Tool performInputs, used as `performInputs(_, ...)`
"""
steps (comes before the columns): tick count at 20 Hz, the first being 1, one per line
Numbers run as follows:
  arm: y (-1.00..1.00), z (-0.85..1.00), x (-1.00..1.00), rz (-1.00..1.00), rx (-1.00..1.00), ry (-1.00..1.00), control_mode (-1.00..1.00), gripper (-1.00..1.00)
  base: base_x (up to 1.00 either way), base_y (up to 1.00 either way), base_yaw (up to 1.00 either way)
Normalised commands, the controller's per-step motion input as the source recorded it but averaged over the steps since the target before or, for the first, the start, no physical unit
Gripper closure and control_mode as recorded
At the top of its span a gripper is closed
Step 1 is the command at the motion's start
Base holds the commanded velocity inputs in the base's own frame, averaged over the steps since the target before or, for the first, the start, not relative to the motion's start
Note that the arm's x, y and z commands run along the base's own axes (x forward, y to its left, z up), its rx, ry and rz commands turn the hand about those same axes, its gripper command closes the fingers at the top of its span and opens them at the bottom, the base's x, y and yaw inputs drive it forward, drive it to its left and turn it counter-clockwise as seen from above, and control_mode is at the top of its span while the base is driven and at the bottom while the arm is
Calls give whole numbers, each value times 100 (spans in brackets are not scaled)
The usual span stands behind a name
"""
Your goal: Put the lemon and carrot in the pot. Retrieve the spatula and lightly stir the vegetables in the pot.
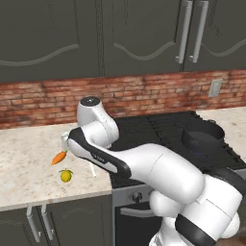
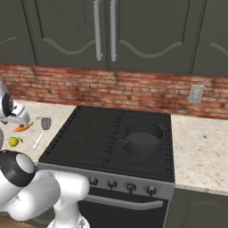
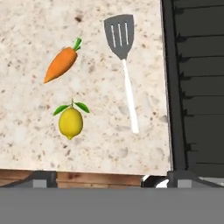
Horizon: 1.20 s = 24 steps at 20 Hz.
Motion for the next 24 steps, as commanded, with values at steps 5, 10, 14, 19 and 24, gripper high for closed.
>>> performInputs(5, 10, -32, 0, 1, 0, 42, -100, -100, 0, 0, 0)
performInputs(10, 3, -28, 0, 2, 5, 15, -100, -100, 0, 0, 0)
performInputs(14, 27, -29, 11, 6, 0, 0, -100, -100, 0, 0, 0)
performInputs(19, 37, -5, 1, 4, -8, -22, -100, -100, 0, 0, 0)
performInputs(24, 23, -32, 3, 0, -3, -13, -100, -100, 0, 0, 0)
